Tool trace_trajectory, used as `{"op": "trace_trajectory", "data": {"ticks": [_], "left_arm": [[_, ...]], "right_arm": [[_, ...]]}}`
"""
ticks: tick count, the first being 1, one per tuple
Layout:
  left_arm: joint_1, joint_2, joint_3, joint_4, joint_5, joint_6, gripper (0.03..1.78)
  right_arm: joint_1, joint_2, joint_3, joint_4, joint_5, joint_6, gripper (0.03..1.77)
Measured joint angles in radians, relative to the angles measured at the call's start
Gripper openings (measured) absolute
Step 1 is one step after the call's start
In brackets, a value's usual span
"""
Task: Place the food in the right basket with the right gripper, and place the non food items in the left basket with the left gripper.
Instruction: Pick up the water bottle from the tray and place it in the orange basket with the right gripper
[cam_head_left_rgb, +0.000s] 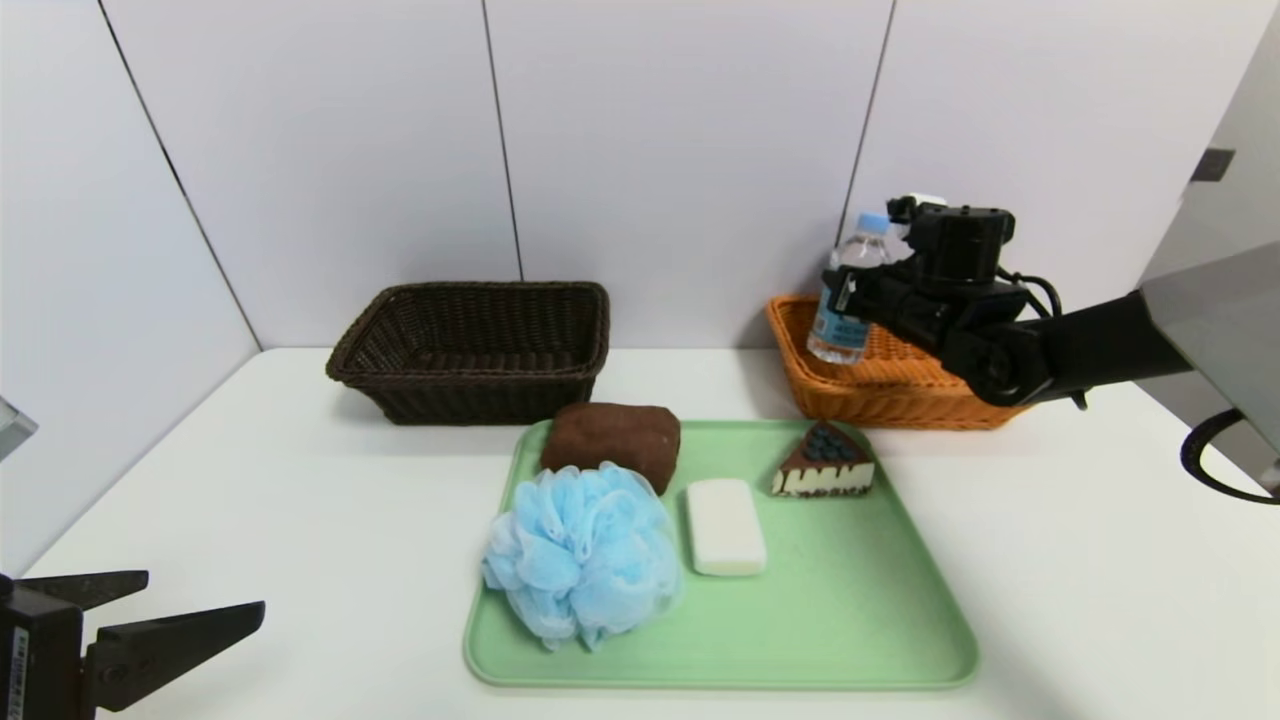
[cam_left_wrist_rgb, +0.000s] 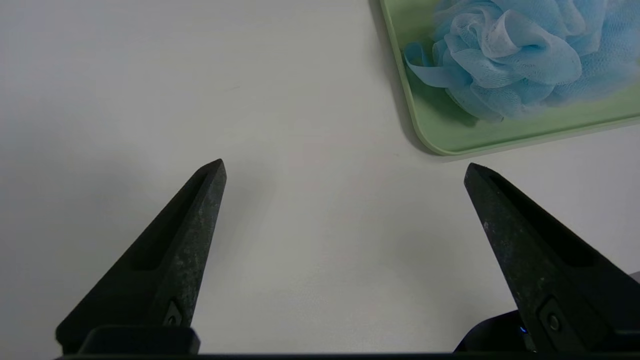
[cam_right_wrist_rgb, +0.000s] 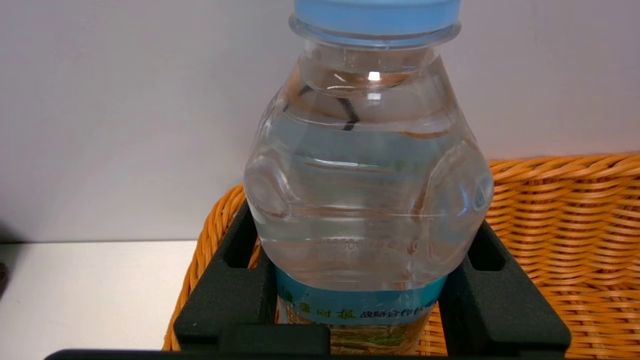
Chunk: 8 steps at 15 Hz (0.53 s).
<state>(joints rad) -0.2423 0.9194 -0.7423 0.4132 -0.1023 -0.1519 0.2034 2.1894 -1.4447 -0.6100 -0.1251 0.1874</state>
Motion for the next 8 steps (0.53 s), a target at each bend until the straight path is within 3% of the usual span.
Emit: {"op": "trace_trajectory", "data": {"ticks": [7,8], "left_arm": [[0.001,0.0,0.003,0.0,0.0,0.0,1.69],[0.001,0.0,0.003,0.0,0.0,0.0,1.69]], "right_arm": [[-0.006,0.038,0.014,-0.053,-0.004,-0.027,0.84],[-0.006,0.039,0.016,-0.054,-0.003,-0.029,0.92]]}}
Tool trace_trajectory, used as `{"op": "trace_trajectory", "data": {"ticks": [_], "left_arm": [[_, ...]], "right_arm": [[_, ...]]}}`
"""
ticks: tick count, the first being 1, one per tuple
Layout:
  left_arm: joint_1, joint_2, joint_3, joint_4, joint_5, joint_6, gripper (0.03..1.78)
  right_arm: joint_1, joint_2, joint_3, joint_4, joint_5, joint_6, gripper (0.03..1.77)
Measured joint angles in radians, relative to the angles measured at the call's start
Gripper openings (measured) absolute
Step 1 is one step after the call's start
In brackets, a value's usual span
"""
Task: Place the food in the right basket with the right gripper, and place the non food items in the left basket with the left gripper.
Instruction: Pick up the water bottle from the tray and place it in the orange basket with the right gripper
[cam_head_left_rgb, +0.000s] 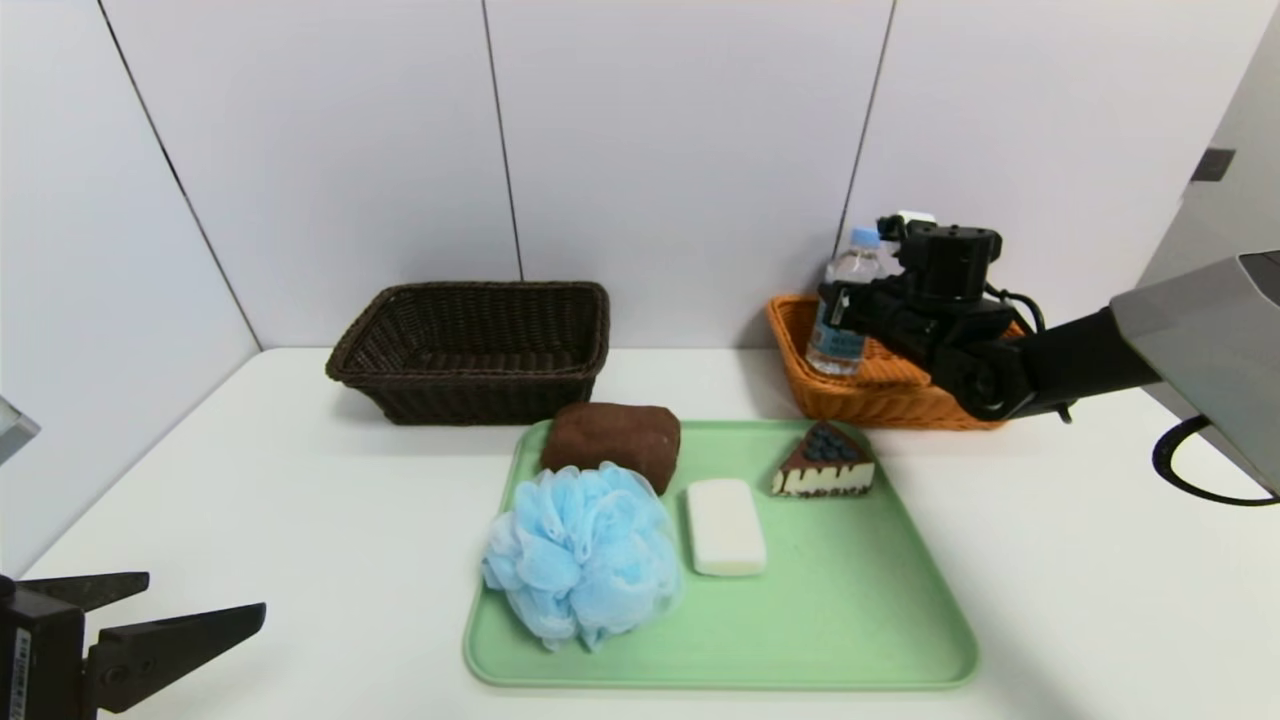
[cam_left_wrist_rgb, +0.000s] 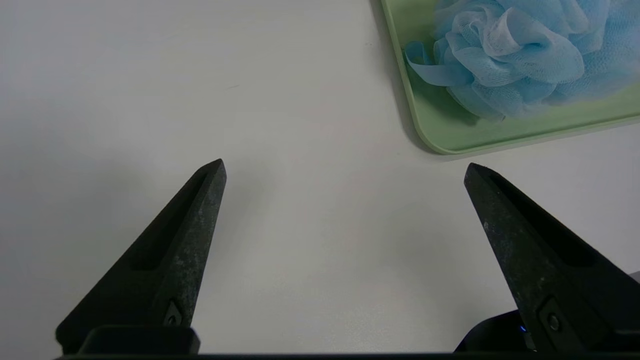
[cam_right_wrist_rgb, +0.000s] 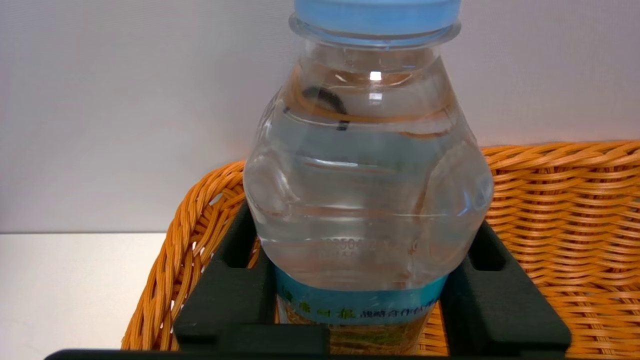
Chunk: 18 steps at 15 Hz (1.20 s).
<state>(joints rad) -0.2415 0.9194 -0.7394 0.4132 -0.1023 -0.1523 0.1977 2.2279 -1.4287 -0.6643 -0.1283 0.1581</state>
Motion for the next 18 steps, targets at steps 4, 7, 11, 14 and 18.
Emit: {"op": "trace_trajectory", "data": {"ticks": [4,7,11,14,18], "left_arm": [[0.0,0.0,0.0,0.0,0.0,0.0,1.69],[0.0,0.0,0.0,0.0,0.0,0.0,1.69],[-0.001,0.001,0.001,0.0,0.0,0.0,1.69],[-0.001,0.003,0.002,-0.001,0.0,0.0,1.69],[0.0,0.001,-0.004,-0.02,0.001,-0.007,1.69]], "right_arm": [[0.0,-0.001,0.002,-0.003,0.0,0.004,1.24],[0.002,-0.014,0.008,0.002,-0.001,0.003,1.39],[0.008,-0.069,0.056,0.013,-0.001,-0.001,1.52],[0.019,-0.154,0.093,0.046,-0.001,-0.012,1.58],[0.111,-0.347,0.066,0.231,-0.021,-0.017,1.63]]}}
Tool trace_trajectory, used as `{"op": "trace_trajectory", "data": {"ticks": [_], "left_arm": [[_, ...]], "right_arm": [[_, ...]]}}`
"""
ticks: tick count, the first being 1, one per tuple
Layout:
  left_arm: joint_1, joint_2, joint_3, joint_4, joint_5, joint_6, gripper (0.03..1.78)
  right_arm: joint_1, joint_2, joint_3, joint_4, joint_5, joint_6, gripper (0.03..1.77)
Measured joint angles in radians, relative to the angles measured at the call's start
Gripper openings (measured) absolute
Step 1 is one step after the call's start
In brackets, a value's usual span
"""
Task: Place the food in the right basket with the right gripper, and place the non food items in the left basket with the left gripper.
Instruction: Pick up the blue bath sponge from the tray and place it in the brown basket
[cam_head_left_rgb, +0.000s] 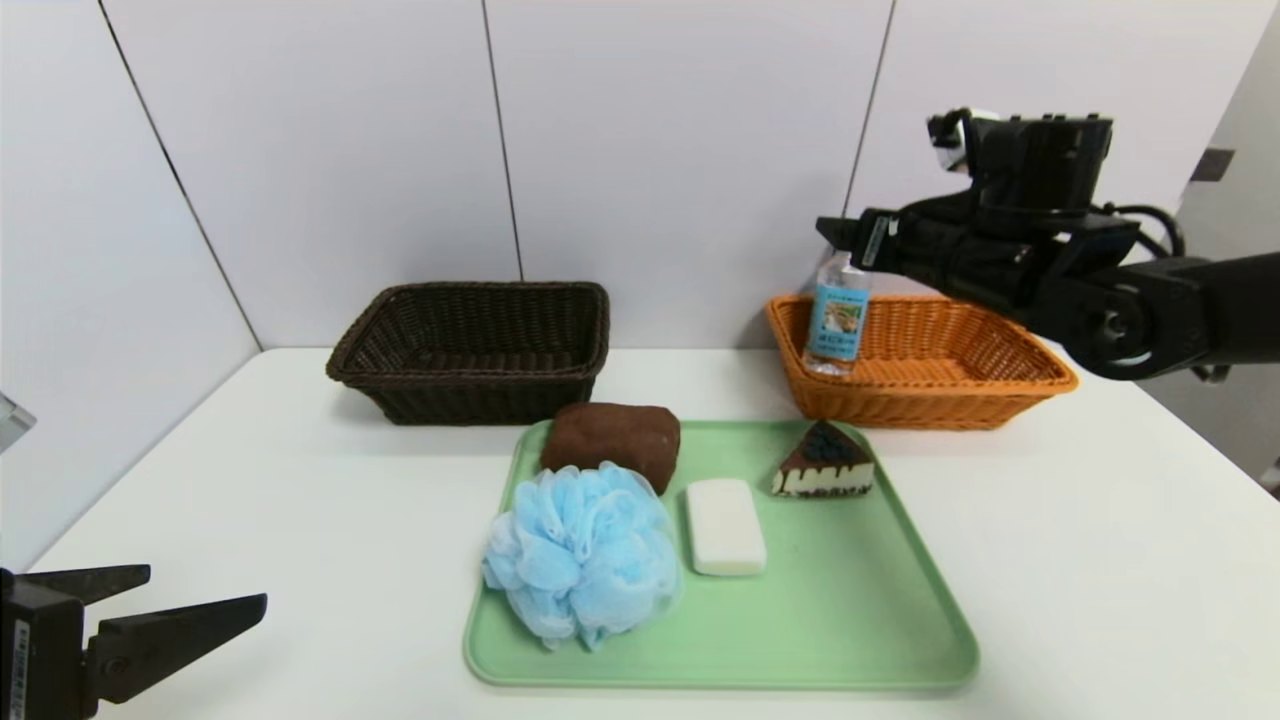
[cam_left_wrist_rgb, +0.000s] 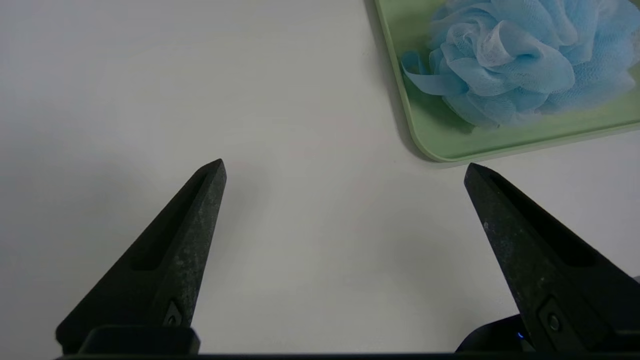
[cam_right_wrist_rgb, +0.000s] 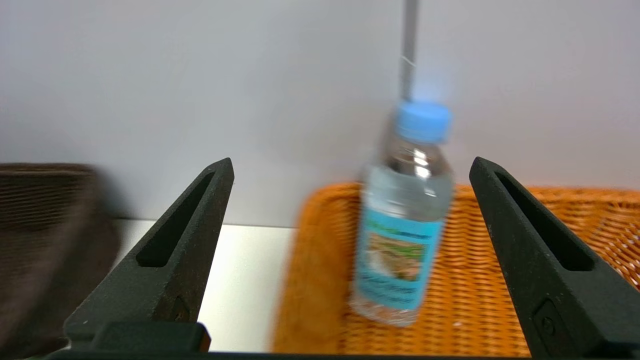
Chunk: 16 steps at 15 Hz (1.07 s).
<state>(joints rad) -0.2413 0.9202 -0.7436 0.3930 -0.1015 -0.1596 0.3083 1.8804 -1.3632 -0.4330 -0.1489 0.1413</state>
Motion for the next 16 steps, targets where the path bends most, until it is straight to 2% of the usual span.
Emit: {"op": "trace_trajectory", "data": {"ticks": [3,7,9,12,14,16], "left_arm": [[0.0,0.001,-0.022,-0.002,0.002,-0.024,1.69],[0.0,0.013,-0.062,0.003,0.012,-0.07,1.69],[0.0,0.017,-0.076,0.004,0.012,-0.072,1.69],[0.0,0.025,-0.101,0.004,0.01,-0.072,1.69],[-0.006,0.046,-0.141,0.01,0.009,-0.072,1.69],[-0.026,0.063,-0.161,0.018,0.009,-0.072,1.69]], "right_arm": [[0.148,-0.119,-0.186,0.343,-0.026,0.053,1.66],[0.332,-0.137,-0.518,0.864,-0.009,0.257,1.68],[0.404,-0.104,-0.574,1.052,0.002,0.323,1.69],[0.446,-0.071,-0.589,1.191,0.012,0.381,1.69],[0.454,-0.064,-0.591,1.259,0.06,0.431,1.69],[0.484,-0.059,-0.591,1.315,0.072,0.447,1.69]]}}
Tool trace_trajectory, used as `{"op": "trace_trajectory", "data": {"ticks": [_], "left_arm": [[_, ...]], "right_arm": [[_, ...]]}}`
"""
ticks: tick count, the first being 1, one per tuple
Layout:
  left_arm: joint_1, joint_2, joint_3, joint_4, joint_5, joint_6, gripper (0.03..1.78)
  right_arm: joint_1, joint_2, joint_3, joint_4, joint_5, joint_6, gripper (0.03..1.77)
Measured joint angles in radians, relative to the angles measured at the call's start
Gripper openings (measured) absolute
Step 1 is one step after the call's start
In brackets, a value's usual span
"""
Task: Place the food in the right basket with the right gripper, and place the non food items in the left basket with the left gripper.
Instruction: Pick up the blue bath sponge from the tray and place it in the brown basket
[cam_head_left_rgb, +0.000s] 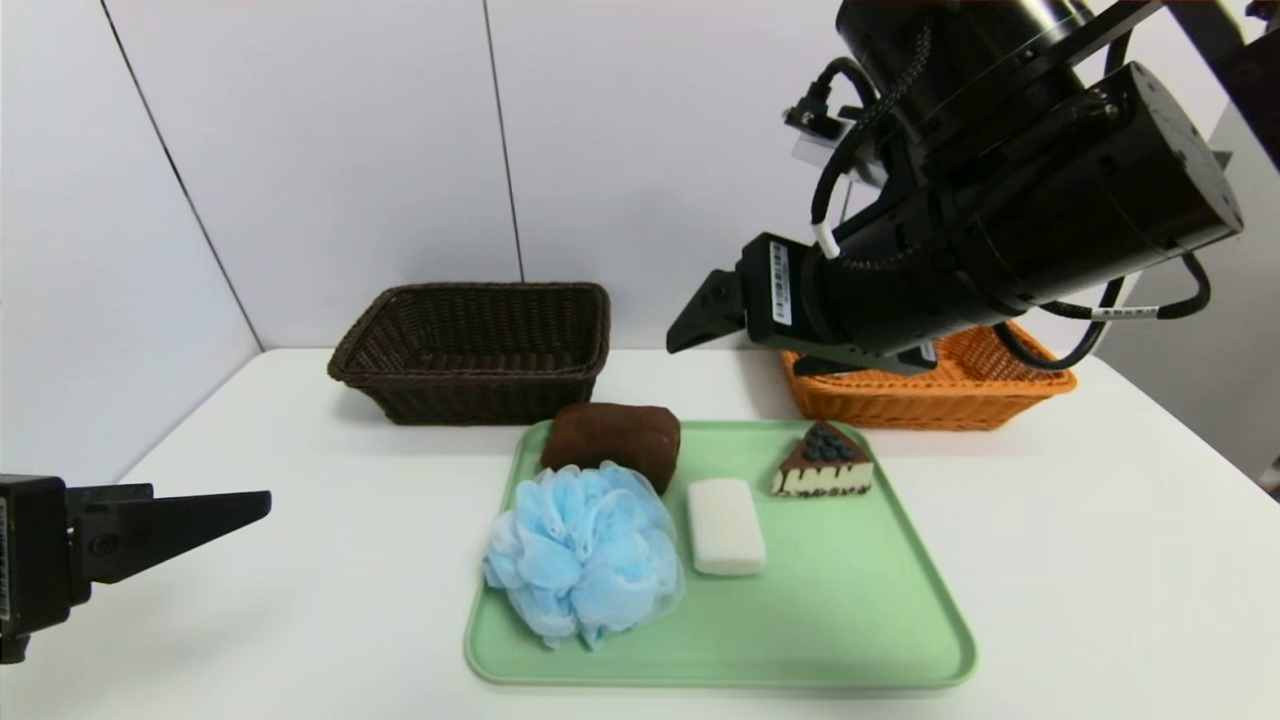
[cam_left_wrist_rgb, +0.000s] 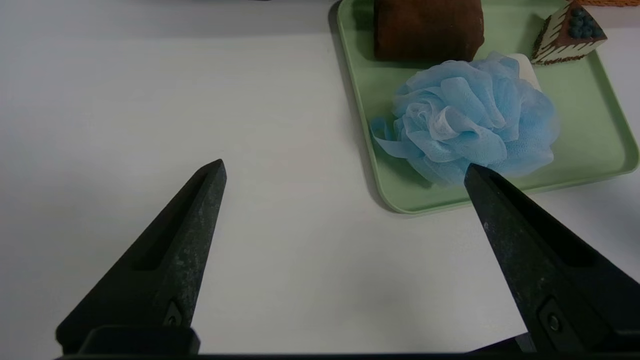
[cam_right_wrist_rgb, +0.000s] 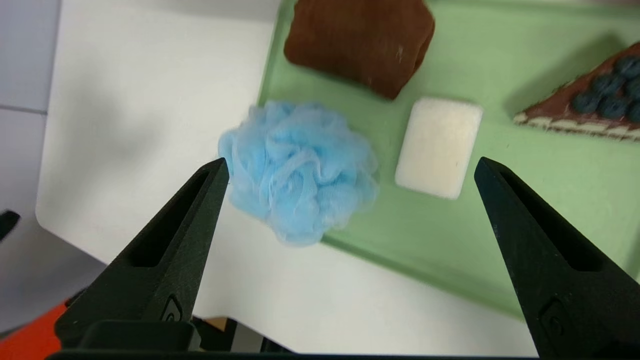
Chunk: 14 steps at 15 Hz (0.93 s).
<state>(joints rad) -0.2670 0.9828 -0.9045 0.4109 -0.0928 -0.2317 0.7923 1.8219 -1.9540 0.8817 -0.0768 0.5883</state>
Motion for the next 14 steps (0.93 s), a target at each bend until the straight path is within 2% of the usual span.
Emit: {"op": "trace_trajectory", "data": {"ticks": [2,5,8,14], "left_arm": [[-0.024,0.009,-0.001,0.001,0.0,0.0,1.69],[-0.052,0.014,0.008,0.0,-0.001,-0.009,1.69],[-0.063,0.015,0.019,-0.001,0.0,-0.01,1.69],[-0.076,0.011,0.045,-0.005,0.001,-0.013,1.69]], "right_arm": [[0.05,0.007,0.0,-0.006,0.008,0.003,1.69],[0.122,0.036,0.001,-0.038,0.059,0.053,1.69],[0.159,0.094,-0.001,-0.04,0.056,0.1,1.69],[0.19,0.214,-0.004,-0.076,0.038,0.118,1.7]]}}
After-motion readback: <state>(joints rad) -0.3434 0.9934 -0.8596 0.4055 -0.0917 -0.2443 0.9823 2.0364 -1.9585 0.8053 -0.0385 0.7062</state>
